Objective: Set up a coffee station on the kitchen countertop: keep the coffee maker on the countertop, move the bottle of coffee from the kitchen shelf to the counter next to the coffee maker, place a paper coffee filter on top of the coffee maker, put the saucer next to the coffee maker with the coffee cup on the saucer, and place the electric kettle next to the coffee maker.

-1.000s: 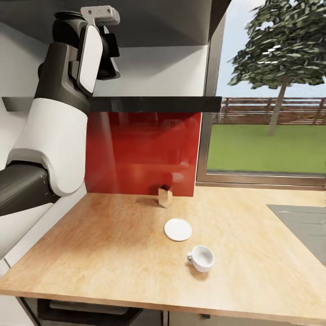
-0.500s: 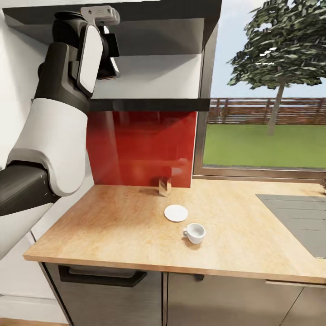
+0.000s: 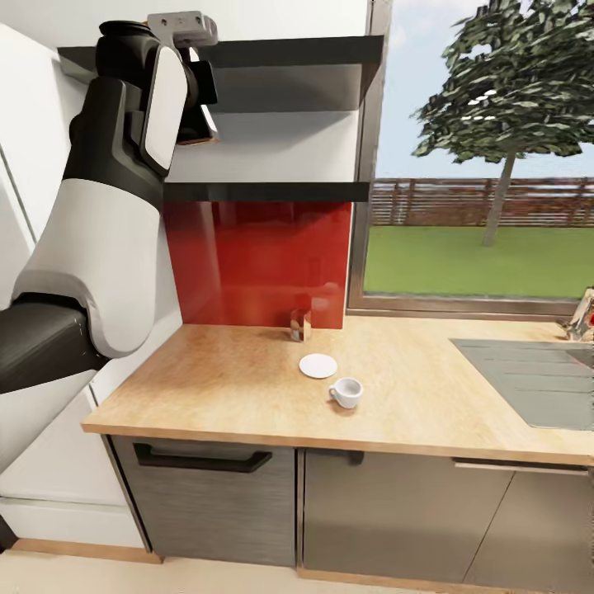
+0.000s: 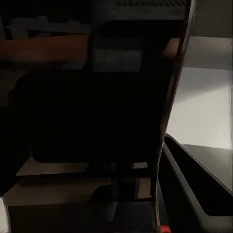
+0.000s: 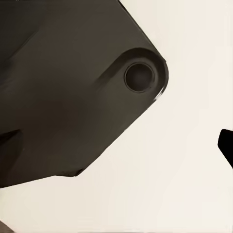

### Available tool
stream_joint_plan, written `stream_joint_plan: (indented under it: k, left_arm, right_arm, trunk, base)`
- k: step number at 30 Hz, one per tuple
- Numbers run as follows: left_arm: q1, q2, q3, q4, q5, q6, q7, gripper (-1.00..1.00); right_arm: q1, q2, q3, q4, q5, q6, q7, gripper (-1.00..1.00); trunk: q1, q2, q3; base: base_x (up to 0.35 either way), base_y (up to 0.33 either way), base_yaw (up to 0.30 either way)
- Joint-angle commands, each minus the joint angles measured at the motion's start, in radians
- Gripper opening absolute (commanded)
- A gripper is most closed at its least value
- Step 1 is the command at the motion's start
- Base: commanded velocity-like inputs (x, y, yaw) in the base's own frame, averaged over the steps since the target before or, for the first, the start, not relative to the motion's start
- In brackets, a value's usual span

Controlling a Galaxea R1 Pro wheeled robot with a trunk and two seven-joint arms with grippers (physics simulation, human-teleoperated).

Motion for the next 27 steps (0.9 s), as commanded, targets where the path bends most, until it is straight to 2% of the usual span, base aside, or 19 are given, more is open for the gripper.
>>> stream_joint_plan:
  k: [1,12,20,25,27]
  left_arm:
    - [-0.001,0.000,0.000,0.000,0.005,0.004,0.004,-1.00]
    - [-0.001,0.000,0.000,0.000,0.006,0.004,0.003,-1.00]
    - [-0.001,0.000,0.000,0.001,0.006,0.004,0.003,-1.00]
    - [-0.001,0.000,0.000,0.001,0.006,0.005,0.001,-1.00]
    - [-0.001,0.000,0.000,0.001,0.007,0.005,-0.005,-1.00]
  right_arm:
    - [-0.001,-0.001,0.001,0.001,-0.001,-0.005,-0.001,1.00]
    - [-0.001,-0.008,0.000,0.000,-0.001,-0.005,-0.002,1.00]
    - [-0.003,-0.020,-0.003,-0.014,-0.005,-0.007,-0.002,1.00]
    - [-0.004,-0.022,-0.004,-0.046,-0.018,-0.009,-0.002,1.00]
    - [-0.004,-0.025,-0.005,-0.072,-0.038,-0.009,-0.002,1.00]
  trunk:
    - [0.000,-0.001,-0.001]
    - [0.000,-0.001,-0.001]
    - [0.000,-0.001,-0.001]
    - [0.000,-0.001,-0.001]
    - [0.000,-0.001,-0.001]
  base:
    - [-0.260,0.000,0.000]
    - [-0.187,0.000,0.000]
    - [-0.060,0.000,0.000]
    - [-0.011,0.000,0.000]
    - [-0.004,0.000,0.000]
